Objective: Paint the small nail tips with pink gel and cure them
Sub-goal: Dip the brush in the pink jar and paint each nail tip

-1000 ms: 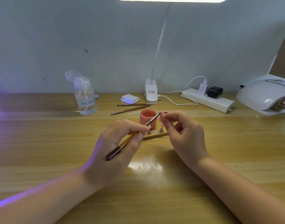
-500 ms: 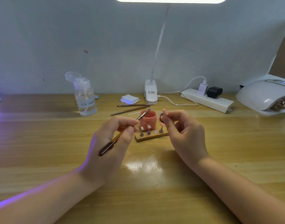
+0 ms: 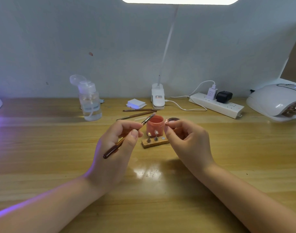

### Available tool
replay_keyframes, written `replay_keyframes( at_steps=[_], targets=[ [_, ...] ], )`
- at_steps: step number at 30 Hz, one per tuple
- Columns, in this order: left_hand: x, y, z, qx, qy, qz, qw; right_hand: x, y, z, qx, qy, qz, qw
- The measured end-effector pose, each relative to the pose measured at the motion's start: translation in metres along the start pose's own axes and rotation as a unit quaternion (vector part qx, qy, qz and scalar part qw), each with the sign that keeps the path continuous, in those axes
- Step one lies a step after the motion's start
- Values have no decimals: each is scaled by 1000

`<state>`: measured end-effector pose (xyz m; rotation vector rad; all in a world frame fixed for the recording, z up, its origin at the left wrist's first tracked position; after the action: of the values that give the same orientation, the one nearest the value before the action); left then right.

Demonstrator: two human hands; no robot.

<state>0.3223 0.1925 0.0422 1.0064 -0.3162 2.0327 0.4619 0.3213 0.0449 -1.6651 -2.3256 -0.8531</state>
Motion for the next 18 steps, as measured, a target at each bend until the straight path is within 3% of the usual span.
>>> replay_keyframes(
  at_steps=[8, 18],
  targets=[
    [-1, -4, -2, -13, 4, -3, 1000, 9, -16, 28, -155, -81, -32, 984],
    [-1, -5, -6, -18, 14, -4, 1000, 13, -24, 31, -343, -77, -38, 935]
  ],
)
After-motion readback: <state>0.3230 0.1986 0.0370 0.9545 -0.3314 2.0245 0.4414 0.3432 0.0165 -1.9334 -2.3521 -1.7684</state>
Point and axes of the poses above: each hand's wrist, its own x-axis towards the middle knuckle, its own y-axis out of the back of the hand, z = x × y, the point moved 10 cm from there along x, towards the middle knuckle, and after that the axes turned 14 degrees about -y, right-handed, at the moved point
